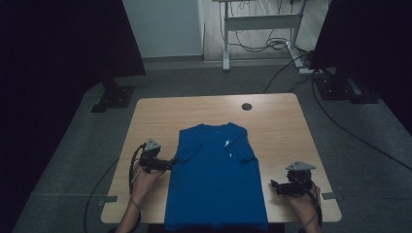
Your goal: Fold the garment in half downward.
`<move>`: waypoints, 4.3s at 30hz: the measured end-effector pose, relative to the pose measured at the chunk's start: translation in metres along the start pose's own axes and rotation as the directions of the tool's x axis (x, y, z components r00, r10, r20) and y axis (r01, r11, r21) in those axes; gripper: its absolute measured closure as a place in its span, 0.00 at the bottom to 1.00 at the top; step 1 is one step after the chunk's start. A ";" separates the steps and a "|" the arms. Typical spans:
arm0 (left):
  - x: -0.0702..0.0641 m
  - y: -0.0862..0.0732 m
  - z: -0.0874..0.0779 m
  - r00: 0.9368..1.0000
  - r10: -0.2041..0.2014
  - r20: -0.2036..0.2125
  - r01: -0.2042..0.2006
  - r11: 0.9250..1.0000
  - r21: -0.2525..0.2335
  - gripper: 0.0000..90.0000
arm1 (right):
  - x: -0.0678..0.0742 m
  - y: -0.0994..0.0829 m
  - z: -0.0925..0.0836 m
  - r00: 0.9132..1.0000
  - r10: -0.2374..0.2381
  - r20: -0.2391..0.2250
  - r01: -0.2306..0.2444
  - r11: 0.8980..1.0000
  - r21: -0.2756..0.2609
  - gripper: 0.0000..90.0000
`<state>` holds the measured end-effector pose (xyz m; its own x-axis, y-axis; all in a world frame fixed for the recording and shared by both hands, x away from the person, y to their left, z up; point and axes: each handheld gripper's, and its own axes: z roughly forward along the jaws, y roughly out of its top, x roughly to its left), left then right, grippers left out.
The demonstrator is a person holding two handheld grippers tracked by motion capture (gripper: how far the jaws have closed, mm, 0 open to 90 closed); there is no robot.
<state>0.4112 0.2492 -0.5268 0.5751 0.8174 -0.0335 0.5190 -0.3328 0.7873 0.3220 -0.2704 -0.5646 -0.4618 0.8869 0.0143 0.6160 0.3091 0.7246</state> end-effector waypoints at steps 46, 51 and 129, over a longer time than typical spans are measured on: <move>0.045 0.052 0.091 0.996 0.030 -0.079 -0.027 0.999 0.040 0.06 | 0.000 0.000 0.000 1.000 -0.007 -0.006 0.007 1.000 -0.001 0.01; 0.052 0.058 0.095 0.995 0.029 -0.091 -0.026 0.999 0.041 0.06 | 0.000 0.000 0.000 1.000 -0.010 -0.008 0.010 1.000 -0.002 0.01; 0.061 0.055 0.108 0.998 0.013 -0.058 -0.007 0.996 0.093 0.07 | -0.022 0.100 0.080 0.994 -0.009 -0.106 0.001 0.997 -0.082 0.09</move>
<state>0.5435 0.2294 -0.5519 0.5438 0.8391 0.0122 0.5712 -0.3807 0.7272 0.4448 -0.2315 -0.5472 -0.5323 0.8428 0.0803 0.5616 0.2805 0.7784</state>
